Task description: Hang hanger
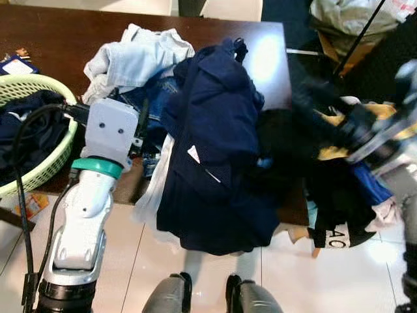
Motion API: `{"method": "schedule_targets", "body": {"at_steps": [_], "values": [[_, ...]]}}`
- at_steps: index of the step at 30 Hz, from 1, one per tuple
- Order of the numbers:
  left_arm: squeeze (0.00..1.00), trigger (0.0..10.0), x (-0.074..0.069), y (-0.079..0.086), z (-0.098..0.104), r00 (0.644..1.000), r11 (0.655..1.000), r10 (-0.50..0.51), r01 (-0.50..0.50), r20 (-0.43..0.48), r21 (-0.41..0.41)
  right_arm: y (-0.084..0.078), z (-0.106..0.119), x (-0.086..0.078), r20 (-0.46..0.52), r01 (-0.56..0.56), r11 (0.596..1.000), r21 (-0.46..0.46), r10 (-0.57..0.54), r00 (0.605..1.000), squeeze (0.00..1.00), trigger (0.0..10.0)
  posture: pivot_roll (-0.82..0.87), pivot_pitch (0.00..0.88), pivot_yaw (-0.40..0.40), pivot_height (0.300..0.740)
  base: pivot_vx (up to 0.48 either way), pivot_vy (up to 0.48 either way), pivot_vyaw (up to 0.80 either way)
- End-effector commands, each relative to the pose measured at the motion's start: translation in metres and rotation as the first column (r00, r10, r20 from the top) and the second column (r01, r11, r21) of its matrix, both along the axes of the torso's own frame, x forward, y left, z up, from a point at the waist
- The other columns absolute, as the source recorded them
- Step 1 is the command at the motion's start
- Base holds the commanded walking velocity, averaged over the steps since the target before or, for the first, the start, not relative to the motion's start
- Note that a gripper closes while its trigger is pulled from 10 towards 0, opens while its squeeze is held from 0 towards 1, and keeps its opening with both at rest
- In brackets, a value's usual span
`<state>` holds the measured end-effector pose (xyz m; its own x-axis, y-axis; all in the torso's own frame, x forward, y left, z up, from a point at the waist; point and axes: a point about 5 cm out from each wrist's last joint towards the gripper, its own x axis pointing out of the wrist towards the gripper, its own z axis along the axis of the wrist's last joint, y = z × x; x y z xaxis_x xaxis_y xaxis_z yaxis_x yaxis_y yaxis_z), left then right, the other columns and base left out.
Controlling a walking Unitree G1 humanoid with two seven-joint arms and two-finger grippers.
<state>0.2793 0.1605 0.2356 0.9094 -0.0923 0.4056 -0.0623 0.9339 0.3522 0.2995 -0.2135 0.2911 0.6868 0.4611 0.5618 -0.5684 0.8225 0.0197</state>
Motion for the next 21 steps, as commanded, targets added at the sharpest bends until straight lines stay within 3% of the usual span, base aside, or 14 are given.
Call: {"method": "schedule_targets", "body": {"at_steps": [1, 2, 6, 8, 9, 11, 21], "values": [[0.00, 10.0, 0.002, 0.000, -0.003, 1.000, 1.000, 0.009, -0.009, -0.020, -0.002, -0.002, -0.002, 0.006, -0.001, 0.127, 0.982, 0.142, -0.128, 0.992, 0.00, 10.0, 0.04, 0.112, 0.052, 0.740, 0.000, 0.000, 0.00], [0.00, 10.0, 0.003, 0.001, -0.003, 1.000, 1.000, 0.011, -0.011, -0.020, -0.006, 0.009, -0.003, 0.009, 0.001, 0.171, 0.967, 0.191, -0.174, 0.985, 0.00, 10.0, 0.05, 0.112, 0.053, 0.740, 0.000, 0.000, 0.00], [0.00, 10.0, 0.003, 0.001, -0.002, 1.000, 1.000, 0.013, -0.013, -0.021, -0.008, 0.017, -0.004, 0.010, 0.001, 0.190, 0.959, 0.211, -0.195, 0.981, 0.00, 10.0, 0.05, 0.112, 0.053, 0.740, 0.000, 0.000, 0.00], [0.00, 10.0, 0.004, 0.004, -0.001, 1.000, 1.000, 0.020, -0.020, -0.021, -0.012, 0.041, -0.012, 0.011, -0.027, 0.141, 0.965, 0.223, -0.139, 0.990, 0.00, 10.0, 0.06, 0.113, 0.051, 0.740, 0.000, 0.000, 0.00], [0.00, 10.0, 0.004, 0.004, -0.001, 1.000, 1.000, 0.020, -0.020, -0.021, -0.012, 0.041, -0.012, 0.011, -0.027, 0.141, 0.965, 0.223, -0.139, 0.990, 0.00, 10.0, 0.06, 0.113, 0.051, 0.740, 0.000, 0.000, 0.00], [0.00, 10.0, 0.004, 0.004, -0.002, 1.000, 1.000, 0.023, -0.023, -0.021, -0.014, 0.057, -0.019, 0.012, -0.050, 0.094, 0.974, 0.208, -0.086, 0.995, 0.00, 10.0, 0.06, 0.113, 0.050, 0.740, 0.000, 0.000, 0.00], [0.00, 10.0, 0.004, 0.003, -0.003, 0.999, 1.000, 0.020, -0.020, -0.025, -0.018, 0.055, -0.019, 0.016, -0.053, 0.113, 0.970, 0.215, -0.103, 0.993, 0.00, 10.0, 0.05, 0.118, 0.050, 0.740, 0.000, 0.000, 0.00]]}}
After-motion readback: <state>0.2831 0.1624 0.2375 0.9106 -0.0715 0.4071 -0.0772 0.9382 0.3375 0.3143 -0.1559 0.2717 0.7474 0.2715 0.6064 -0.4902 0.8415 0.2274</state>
